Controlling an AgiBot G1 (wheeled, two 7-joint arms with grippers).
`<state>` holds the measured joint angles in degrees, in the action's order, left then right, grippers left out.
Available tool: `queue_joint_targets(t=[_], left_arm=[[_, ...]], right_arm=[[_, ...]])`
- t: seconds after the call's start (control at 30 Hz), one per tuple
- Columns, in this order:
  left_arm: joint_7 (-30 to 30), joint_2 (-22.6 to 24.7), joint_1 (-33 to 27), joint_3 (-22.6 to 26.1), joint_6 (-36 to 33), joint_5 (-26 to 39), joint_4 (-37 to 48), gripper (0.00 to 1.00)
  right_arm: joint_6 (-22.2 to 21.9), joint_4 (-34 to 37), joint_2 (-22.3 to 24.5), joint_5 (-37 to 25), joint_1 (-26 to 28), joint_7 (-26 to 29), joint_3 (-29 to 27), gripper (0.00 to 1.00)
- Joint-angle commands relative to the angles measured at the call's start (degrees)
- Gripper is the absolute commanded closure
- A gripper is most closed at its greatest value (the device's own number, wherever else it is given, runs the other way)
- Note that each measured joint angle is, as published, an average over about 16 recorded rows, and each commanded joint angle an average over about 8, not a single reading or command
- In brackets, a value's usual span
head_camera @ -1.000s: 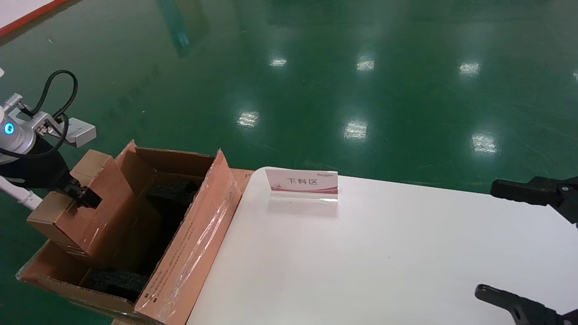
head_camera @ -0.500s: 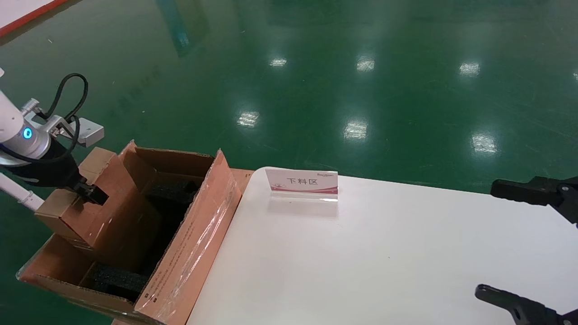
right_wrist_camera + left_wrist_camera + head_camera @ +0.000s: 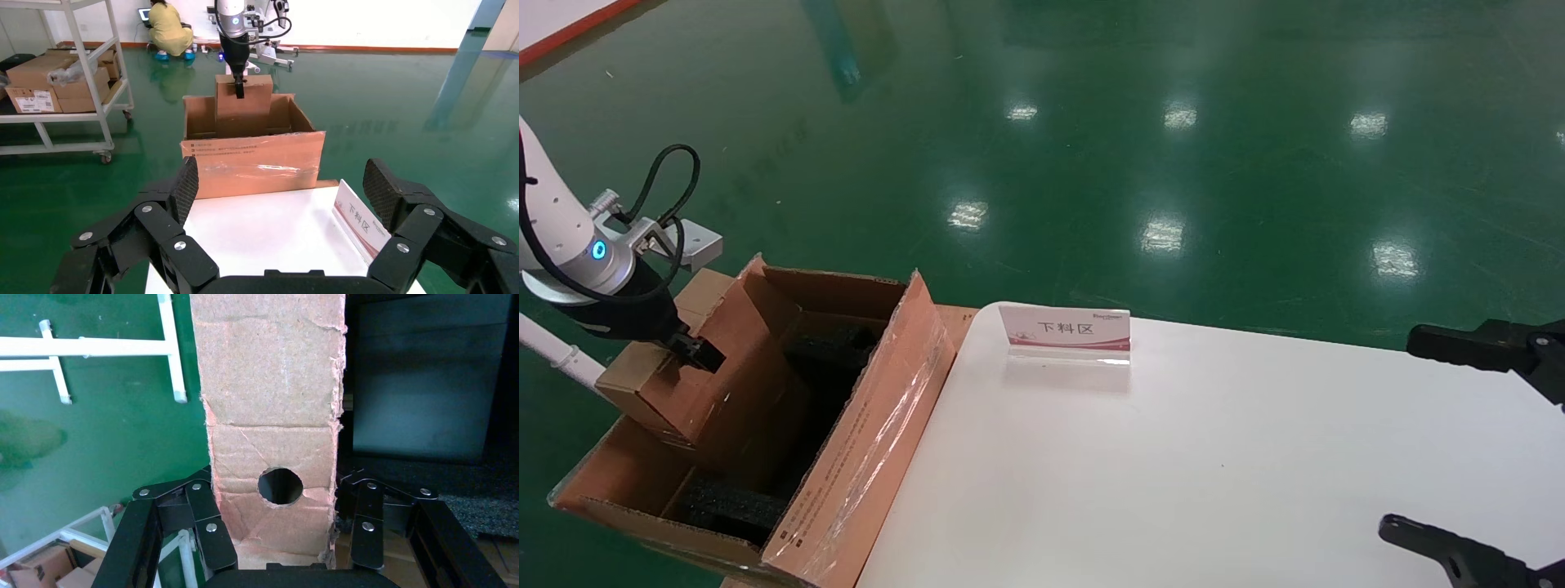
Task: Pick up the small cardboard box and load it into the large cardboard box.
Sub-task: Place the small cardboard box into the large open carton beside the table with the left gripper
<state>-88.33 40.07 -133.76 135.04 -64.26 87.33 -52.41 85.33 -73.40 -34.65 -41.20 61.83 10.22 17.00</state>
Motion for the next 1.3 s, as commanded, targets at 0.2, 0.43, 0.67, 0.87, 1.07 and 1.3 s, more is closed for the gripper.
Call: queue_joint_targets(t=[0.2,0.43,0.67,0.87,1.07,1.3], left_arm=[[-0.62,0.87,2.02,0.22,1.10,0.22,0.81,1.00],[-1.60,1.91,4.08,0.51,1.93,0.47,1.69,1.00],[-2.29,2.94,6.51,0.81,2.85,0.64,3.17,1.00],[-2.36,3.78,8.08,0.78,3.24,0.30,4.60,1.00],[-2.27,4.39,9.26,0.74,3.32,-0.08,5.78,0.71],[-2.26,4.57,9.73,0.70,3.35,-0.24,6.29,0.00]], right_arm=[[-0.01,0.00,0.01,0.01,0.00,-0.01,0.02,0.00],[-0.02,0.00,0.02,0.03,0.01,-0.02,0.04,0.00],[-0.03,0.00,0.03,0.04,0.01,-0.03,0.06,0.00],[-0.04,0.00,0.03,0.06,0.02,-0.04,0.08,0.00],[-0.05,0.01,0.04,0.07,0.02,-0.05,0.09,0.00],[-0.06,0.01,0.05,0.08,0.01,-0.05,0.09,0.00]])
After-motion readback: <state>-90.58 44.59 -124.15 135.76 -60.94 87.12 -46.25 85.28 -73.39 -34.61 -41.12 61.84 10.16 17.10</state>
